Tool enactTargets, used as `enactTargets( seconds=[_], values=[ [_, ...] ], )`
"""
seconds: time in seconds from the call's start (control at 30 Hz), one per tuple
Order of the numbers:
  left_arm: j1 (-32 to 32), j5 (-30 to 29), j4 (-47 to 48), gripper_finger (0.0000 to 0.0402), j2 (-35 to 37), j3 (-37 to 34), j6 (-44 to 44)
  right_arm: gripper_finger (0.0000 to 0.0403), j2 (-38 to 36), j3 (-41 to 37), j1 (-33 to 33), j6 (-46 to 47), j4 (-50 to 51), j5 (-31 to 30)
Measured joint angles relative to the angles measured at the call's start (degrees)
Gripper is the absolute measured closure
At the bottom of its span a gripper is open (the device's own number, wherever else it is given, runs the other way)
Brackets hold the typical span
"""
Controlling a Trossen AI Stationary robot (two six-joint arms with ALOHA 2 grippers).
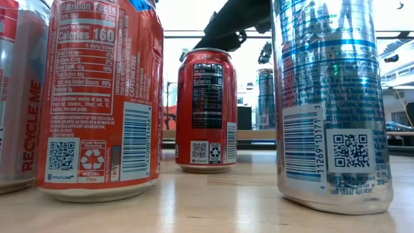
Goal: Place canned beverage on shelf
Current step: Put the top red-black soda can on the shelf
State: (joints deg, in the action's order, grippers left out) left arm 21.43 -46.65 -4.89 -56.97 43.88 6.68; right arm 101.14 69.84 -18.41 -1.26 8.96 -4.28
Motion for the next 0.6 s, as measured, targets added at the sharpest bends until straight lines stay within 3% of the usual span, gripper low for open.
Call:
enactTargets(
  seconds=[0.4,0.6],
  values=[
    [0.0,0.0,0.0,0.0157,0.0,0.0,0.0,0.0041,0.0,0.0,0.9,-0.7,3.9,1.0],
    [0.0,0.0,0.0,0.0157,0.0,0.0,0.0,0.0047,0.0,0.0,2.6,1.0,4.9,4.6]
  ],
)
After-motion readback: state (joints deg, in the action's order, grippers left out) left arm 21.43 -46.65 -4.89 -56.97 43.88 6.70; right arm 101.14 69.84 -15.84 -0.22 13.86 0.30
